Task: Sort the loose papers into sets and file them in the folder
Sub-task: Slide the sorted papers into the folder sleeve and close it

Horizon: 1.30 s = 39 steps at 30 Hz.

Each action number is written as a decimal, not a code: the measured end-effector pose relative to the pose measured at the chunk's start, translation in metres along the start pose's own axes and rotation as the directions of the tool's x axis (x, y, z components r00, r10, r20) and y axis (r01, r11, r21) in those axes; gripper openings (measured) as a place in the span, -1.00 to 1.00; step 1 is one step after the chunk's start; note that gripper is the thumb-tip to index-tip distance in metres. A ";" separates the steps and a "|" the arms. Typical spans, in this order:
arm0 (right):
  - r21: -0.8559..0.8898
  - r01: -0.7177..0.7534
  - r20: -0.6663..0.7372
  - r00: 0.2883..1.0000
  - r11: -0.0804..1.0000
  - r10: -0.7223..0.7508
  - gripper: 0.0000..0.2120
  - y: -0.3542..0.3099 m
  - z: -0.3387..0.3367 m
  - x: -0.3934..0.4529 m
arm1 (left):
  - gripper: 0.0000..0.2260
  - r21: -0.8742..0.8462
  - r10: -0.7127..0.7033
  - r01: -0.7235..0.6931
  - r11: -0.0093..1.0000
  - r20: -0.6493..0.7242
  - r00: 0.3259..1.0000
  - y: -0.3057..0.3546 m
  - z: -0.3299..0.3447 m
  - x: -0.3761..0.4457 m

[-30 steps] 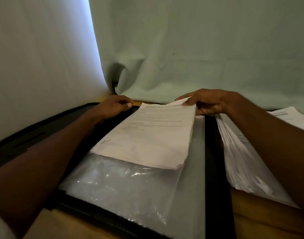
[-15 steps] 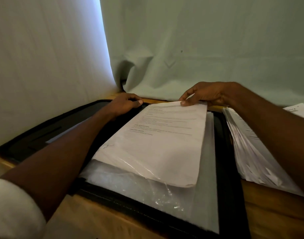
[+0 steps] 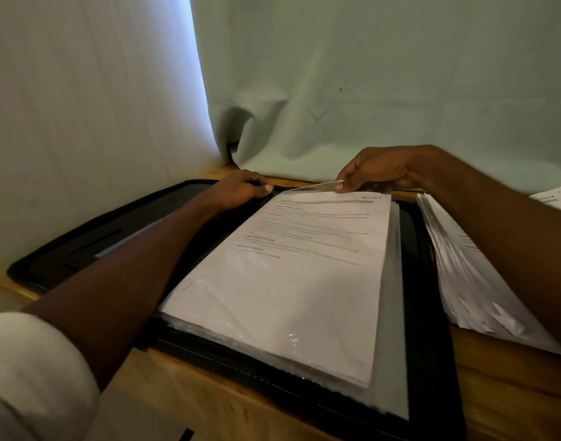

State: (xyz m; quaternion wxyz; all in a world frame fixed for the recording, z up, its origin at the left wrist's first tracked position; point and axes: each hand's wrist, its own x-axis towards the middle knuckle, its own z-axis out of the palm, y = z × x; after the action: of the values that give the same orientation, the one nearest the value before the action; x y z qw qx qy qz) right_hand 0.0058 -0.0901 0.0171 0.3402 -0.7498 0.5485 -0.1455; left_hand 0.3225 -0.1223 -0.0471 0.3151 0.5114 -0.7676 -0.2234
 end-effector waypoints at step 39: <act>-0.135 0.154 -0.805 0.559 0.979 -0.199 -0.73 -0.013 0.139 -0.188 | -0.77 0.218 0.025 -0.008 0.976 -0.074 0.997 0.207 0.096 -0.253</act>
State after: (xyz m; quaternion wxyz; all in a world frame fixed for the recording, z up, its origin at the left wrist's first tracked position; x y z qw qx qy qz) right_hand 0.0304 0.1345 -0.0460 0.0158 -0.6581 0.5689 -0.4929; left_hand 0.1906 0.1918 -0.0414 0.2881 0.5446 -0.7791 -0.1157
